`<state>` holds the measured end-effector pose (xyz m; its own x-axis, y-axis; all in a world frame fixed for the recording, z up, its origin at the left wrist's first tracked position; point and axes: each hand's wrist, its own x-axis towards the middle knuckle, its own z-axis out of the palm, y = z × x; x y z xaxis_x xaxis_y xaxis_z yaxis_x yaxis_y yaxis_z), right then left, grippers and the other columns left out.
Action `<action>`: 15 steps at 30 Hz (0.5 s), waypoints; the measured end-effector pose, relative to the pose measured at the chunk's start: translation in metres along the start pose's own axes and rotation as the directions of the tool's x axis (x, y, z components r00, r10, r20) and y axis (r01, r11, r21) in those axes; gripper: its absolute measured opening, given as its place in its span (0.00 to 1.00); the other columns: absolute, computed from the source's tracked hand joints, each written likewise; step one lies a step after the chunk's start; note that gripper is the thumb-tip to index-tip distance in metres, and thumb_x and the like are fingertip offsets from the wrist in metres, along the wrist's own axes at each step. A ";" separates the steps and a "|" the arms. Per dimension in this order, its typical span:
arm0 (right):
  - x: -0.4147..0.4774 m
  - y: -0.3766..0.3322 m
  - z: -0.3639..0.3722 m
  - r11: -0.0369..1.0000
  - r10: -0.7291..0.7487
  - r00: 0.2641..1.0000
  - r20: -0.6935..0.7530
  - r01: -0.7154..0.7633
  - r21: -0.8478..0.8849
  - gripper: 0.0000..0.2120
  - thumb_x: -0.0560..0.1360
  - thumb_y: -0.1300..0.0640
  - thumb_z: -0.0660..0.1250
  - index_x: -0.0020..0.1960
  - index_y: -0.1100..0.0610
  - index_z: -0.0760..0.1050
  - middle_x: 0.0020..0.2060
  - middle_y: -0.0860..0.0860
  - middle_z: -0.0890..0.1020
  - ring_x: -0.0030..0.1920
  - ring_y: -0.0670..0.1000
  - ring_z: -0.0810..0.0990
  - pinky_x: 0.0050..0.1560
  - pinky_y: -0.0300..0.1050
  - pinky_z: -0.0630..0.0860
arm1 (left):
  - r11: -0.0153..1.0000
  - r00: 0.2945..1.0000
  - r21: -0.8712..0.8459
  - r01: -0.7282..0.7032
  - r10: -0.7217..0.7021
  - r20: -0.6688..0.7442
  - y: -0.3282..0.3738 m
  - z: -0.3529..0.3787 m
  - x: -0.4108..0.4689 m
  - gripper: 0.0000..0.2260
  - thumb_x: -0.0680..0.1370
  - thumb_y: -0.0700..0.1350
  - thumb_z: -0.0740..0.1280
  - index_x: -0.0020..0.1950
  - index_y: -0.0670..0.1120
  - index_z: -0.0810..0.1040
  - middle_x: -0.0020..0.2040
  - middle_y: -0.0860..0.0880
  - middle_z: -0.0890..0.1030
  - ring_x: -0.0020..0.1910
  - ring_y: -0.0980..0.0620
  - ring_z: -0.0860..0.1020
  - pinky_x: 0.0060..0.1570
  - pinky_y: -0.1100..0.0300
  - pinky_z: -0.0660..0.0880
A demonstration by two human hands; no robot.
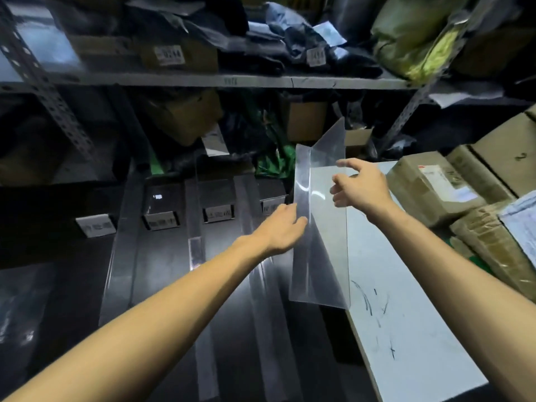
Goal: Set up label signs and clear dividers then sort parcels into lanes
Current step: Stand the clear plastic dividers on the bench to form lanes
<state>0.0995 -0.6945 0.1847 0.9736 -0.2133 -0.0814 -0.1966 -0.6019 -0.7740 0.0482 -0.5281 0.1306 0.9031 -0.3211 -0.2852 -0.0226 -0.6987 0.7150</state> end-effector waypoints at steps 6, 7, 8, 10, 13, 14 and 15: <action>0.049 0.028 0.032 0.981 -0.078 0.995 0.063 0.088 -0.173 0.18 0.76 0.57 0.63 0.65 0.49 0.75 0.31 0.50 0.84 0.29 0.48 0.84 0.49 0.53 0.83 | 0.983 0.983 -0.078 0.167 -0.159 0.096 -0.014 0.024 0.060 0.23 0.82 0.46 0.55 0.76 0.39 0.60 0.75 0.38 0.63 0.71 0.40 0.66 0.67 0.51 0.64; 0.056 0.032 0.039 0.975 -0.091 0.993 0.074 0.104 -0.195 0.18 0.76 0.57 0.63 0.65 0.48 0.75 0.31 0.49 0.83 0.30 0.48 0.84 0.50 0.53 0.83 | 0.977 0.978 -0.091 0.191 -0.181 0.103 -0.018 0.028 0.067 0.24 0.82 0.46 0.55 0.77 0.41 0.57 0.76 0.39 0.60 0.73 0.41 0.63 0.69 0.51 0.63; 0.063 0.036 0.045 0.968 -0.100 0.991 0.085 0.116 -0.221 0.19 0.76 0.57 0.63 0.66 0.48 0.74 0.31 0.50 0.83 0.32 0.50 0.84 0.51 0.52 0.82 | 0.969 0.972 -0.111 0.219 -0.207 0.107 -0.021 0.031 0.073 0.25 0.81 0.45 0.55 0.78 0.42 0.55 0.77 0.40 0.59 0.75 0.42 0.62 0.71 0.51 0.61; 0.076 0.040 0.053 0.954 -0.109 0.989 0.100 0.133 -0.270 0.20 0.76 0.56 0.63 0.67 0.49 0.73 0.33 0.51 0.83 0.36 0.52 0.83 0.51 0.51 0.81 | 0.954 0.961 -0.137 0.268 -0.254 0.107 -0.028 0.035 0.083 0.28 0.81 0.45 0.55 0.80 0.44 0.52 0.79 0.43 0.57 0.77 0.44 0.59 0.75 0.52 0.58; 0.096 0.046 0.057 0.943 -0.116 0.984 0.132 0.151 -0.296 0.21 0.74 0.56 0.62 0.67 0.51 0.74 0.33 0.52 0.83 0.39 0.54 0.82 0.49 0.49 0.80 | 0.944 0.948 -0.128 0.304 -0.288 0.135 -0.035 0.042 0.098 0.29 0.80 0.46 0.55 0.80 0.46 0.50 0.80 0.46 0.55 0.78 0.46 0.58 0.75 0.54 0.57; 0.101 0.048 0.058 0.940 -0.114 0.982 0.151 0.156 -0.304 0.21 0.74 0.56 0.61 0.66 0.51 0.74 0.33 0.53 0.83 0.40 0.55 0.82 0.49 0.49 0.80 | 0.943 0.947 -0.128 0.308 -0.291 0.139 -0.038 0.044 0.102 0.29 0.80 0.47 0.55 0.80 0.47 0.50 0.81 0.47 0.55 0.78 0.47 0.57 0.75 0.55 0.57; 0.105 0.048 0.059 0.937 -0.110 0.980 0.163 0.157 -0.311 0.22 0.73 0.57 0.61 0.67 0.52 0.74 0.34 0.53 0.83 0.41 0.56 0.82 0.50 0.49 0.80 | 0.942 0.946 -0.130 0.311 -0.293 0.141 -0.039 0.045 0.105 0.29 0.80 0.47 0.55 0.80 0.48 0.50 0.81 0.48 0.55 0.78 0.48 0.57 0.75 0.55 0.56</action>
<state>0.1990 -0.7004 0.1017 0.9951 -0.0175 -0.0974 -0.0678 -0.8372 -0.5427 0.1246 -0.5632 0.0435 0.8000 -0.1895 -0.5693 0.3151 -0.6748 0.6674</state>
